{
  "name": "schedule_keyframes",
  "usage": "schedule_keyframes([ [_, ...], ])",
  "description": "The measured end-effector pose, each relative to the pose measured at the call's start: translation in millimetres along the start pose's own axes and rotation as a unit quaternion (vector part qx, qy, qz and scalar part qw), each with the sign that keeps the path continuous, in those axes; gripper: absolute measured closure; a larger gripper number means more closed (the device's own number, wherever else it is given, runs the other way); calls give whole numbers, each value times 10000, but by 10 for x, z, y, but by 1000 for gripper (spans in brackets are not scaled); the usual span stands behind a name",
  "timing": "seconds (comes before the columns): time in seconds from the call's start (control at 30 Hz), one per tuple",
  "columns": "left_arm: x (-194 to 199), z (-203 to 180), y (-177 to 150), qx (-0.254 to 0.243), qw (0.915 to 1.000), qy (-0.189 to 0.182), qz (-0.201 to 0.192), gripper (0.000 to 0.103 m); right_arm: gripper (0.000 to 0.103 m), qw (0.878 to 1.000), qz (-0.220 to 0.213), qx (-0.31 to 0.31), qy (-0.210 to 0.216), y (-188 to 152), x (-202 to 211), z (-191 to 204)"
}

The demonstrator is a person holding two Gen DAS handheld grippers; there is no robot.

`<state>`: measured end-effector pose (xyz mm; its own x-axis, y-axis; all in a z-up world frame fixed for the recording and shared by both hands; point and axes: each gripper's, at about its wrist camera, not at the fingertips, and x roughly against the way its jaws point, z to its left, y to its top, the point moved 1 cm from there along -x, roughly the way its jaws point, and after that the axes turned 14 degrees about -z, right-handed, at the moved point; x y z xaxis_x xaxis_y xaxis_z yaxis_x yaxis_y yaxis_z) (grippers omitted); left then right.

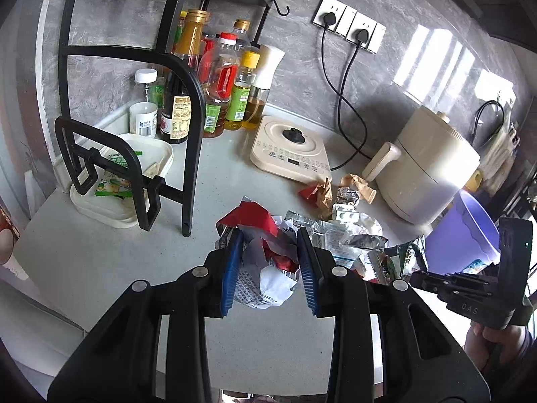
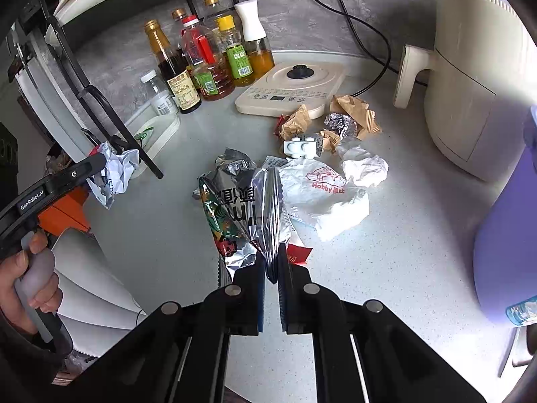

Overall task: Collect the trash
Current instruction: 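Carry both held wrappers over the purple bucket and open both grippers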

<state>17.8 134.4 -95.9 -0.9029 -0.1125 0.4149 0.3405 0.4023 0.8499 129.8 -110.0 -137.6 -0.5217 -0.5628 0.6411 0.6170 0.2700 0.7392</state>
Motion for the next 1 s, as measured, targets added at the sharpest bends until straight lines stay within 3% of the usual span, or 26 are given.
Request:
schedule_keyframes([
  [0.33,130,-225,-107,0,9994,-334,20,70,95,9955,-684,-138,-643,113,754,-206],
  [0.6,181,-552,50,-118,9994,-182,-256,70,95,9893,-1303,-166,-628,401,1119,-466],
  [0.83,98,-1127,134,-114,9986,-180,-476,70,95,9825,-1776,-126,-538,715,1482,-915],
  [0.93,11,-1434,127,-248,9984,-236,-451,70,95,9763,-1989,151,-838,766,1644,-1101],
  [1.0,-61,-1632,119,-316,9982,-274,-437,70,95,9757,-2030,106,-820,781,1704,-1271],
])
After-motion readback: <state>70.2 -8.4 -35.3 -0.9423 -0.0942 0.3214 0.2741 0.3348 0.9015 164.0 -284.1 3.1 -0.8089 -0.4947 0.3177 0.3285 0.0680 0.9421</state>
